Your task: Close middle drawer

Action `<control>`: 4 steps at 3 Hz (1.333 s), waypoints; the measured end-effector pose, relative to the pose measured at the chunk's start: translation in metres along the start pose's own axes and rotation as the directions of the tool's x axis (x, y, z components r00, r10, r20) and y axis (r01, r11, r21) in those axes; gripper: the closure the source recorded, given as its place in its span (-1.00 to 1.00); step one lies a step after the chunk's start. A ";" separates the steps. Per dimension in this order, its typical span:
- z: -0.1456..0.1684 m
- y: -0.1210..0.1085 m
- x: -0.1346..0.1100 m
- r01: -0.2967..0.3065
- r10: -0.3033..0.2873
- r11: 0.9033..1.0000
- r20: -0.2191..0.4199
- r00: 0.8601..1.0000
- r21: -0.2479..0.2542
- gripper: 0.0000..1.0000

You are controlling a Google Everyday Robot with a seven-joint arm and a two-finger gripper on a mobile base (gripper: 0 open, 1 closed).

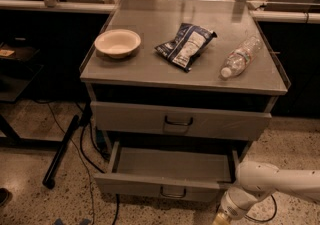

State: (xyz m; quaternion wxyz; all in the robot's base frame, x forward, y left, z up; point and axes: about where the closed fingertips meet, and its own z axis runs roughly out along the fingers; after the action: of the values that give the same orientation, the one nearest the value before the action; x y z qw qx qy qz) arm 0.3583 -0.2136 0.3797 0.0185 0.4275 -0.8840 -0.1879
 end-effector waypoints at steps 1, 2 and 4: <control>-0.016 -0.004 -0.013 0.017 -0.018 1.000 0.030 0.999 0.026 0.78; -0.033 -0.012 -0.027 0.032 -0.035 0.998 0.058 0.998 0.062 1.00; -0.034 -0.026 -0.045 0.046 -0.052 0.995 0.067 0.996 0.088 1.00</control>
Offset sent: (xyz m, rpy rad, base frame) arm 0.0456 0.0019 0.0477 0.0132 -0.1323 -0.0034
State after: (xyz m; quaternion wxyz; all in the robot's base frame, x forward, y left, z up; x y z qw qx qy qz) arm 0.4131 -0.2042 0.4077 -0.0351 0.4427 -0.8807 -0.1645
